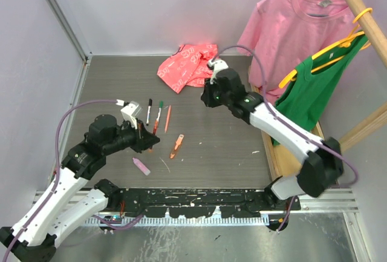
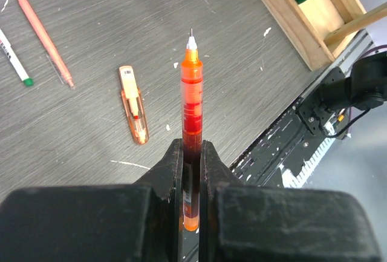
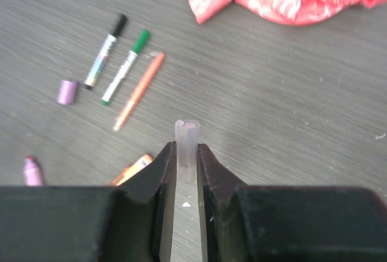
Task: Insert the pens into the pen caps
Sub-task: Insert the pen cap onto the pen.
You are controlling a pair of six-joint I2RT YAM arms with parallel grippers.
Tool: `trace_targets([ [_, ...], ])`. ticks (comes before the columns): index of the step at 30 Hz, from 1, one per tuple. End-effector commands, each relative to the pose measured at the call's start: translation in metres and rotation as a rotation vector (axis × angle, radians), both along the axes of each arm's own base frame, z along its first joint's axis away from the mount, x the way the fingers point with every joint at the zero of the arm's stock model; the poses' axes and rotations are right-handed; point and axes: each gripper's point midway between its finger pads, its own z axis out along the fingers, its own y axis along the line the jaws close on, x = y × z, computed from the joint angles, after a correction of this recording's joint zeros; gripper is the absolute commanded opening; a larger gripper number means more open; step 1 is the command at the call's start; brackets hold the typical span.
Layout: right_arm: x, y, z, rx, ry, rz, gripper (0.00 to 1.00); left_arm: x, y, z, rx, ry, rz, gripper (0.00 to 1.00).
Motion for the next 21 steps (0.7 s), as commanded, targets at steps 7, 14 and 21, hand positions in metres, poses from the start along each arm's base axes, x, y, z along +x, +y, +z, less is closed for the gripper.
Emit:
trace_targets([
  [7, -0.051, -0.034, 0.150, 0.426, -0.412, -0.001, 0.00, -0.002, -0.020, 0.067, -0.176, -0.136, -0.083, 0.00],
  [14, -0.093, -0.053, 0.187, 0.583, -0.553, 0.036, 0.00, -0.010, -0.036, 0.082, -0.207, -0.130, -0.131, 0.00],
  [21, -0.139, -0.071, 0.220, 0.740, -0.717, 0.106, 0.00, -0.020, -0.069, 0.085, -0.166, -0.200, -0.169, 0.00],
])
